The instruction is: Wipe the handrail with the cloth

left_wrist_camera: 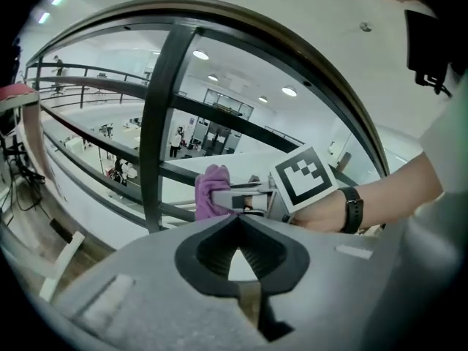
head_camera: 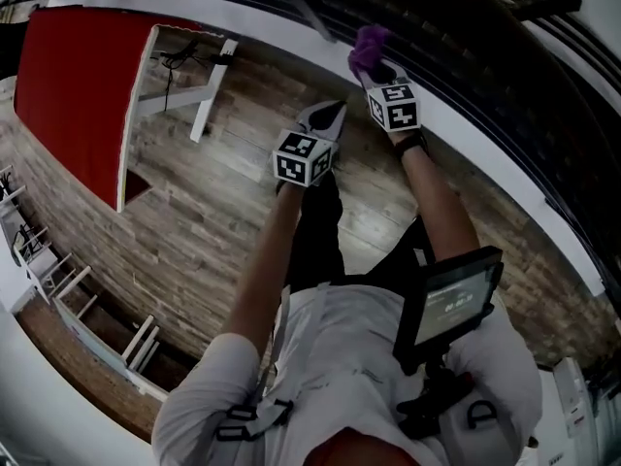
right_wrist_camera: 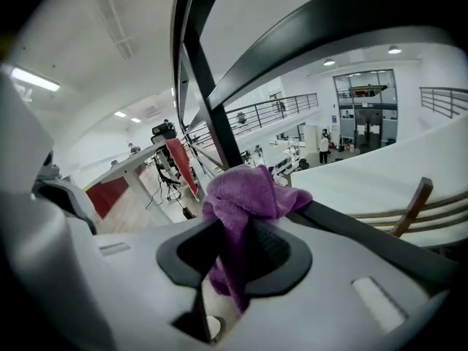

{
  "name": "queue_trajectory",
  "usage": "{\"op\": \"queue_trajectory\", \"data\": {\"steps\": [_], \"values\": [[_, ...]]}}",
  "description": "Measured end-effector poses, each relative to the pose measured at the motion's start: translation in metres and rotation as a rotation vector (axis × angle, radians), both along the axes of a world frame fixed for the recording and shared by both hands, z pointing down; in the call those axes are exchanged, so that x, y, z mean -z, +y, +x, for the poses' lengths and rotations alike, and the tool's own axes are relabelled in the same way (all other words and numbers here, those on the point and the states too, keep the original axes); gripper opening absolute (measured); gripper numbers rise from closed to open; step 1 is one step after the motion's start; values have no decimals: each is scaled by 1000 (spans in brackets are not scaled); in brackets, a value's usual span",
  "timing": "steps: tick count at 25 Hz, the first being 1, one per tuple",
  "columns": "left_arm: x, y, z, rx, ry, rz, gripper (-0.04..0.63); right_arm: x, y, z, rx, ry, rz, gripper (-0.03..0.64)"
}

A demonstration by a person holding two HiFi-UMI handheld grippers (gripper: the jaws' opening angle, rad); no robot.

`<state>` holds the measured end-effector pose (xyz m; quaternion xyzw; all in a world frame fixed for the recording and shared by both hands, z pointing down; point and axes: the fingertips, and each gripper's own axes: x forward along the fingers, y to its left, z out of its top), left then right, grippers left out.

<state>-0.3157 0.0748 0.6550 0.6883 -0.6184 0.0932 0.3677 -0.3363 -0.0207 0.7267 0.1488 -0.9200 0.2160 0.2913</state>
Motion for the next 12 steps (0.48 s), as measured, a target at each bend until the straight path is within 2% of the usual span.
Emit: {"op": "queue_trajectory", "data": {"steps": [6,12], "values": [[-1,1,-42,54,44,7,0,-14,10,-89,94,-4,-19,101],[-5,8,-60,57,51,-12,2,-31,-2,-131,59,10,-76,101]]}}
